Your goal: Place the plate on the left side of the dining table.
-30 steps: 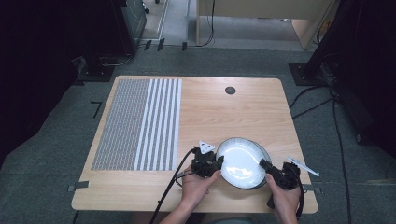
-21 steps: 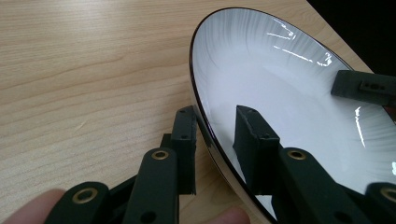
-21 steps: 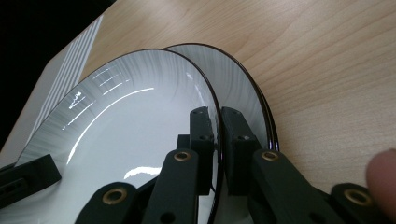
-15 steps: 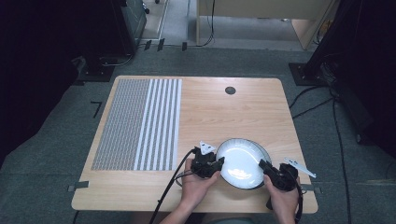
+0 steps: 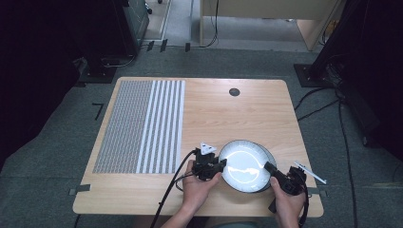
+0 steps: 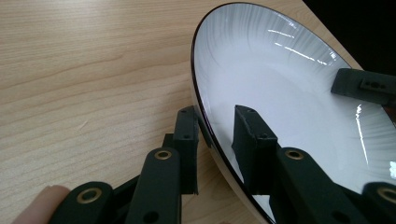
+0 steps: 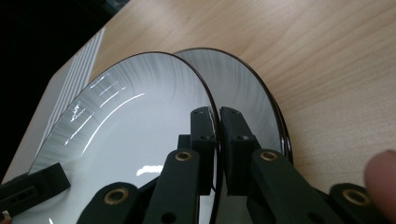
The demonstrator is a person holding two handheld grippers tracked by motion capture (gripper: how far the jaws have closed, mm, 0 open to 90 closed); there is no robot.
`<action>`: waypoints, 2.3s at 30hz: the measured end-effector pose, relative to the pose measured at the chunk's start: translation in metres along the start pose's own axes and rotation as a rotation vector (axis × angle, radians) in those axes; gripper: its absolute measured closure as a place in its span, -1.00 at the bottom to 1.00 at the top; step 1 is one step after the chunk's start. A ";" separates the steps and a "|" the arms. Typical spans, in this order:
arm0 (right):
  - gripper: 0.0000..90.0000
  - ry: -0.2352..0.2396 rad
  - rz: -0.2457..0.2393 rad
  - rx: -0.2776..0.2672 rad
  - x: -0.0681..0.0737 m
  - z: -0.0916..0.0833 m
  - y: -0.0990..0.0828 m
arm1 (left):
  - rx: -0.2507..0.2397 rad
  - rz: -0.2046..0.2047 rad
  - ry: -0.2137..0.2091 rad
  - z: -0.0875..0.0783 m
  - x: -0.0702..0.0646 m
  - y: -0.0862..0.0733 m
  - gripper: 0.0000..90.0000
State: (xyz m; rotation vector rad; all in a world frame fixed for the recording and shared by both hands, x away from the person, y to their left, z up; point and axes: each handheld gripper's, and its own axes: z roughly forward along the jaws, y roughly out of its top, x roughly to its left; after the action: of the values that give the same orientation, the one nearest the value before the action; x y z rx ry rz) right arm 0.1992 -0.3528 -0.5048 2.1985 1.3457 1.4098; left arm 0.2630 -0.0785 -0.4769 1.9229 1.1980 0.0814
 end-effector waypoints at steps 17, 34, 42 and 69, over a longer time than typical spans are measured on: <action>0.89 0.027 -0.025 0.033 0.025 0.004 0.008 | -0.017 -0.043 -0.012 -0.020 0.017 0.006 0.64; 0.88 0.079 -0.061 0.070 0.076 0.030 0.008 | -0.072 -0.082 0.038 -0.059 0.051 0.013 0.66; 0.88 0.098 -0.087 0.089 0.102 0.045 0.006 | -0.103 -0.116 0.063 -0.080 0.075 0.014 0.66; 0.89 0.167 -0.135 0.183 0.190 0.110 -0.016 | -0.172 -0.228 0.151 -0.137 0.156 0.008 0.67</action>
State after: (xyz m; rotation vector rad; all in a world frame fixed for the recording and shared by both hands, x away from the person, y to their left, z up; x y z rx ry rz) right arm 0.3021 -0.1656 -0.4546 2.0875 1.7087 1.5018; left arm 0.2904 0.1242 -0.4396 1.6444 1.4546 0.2050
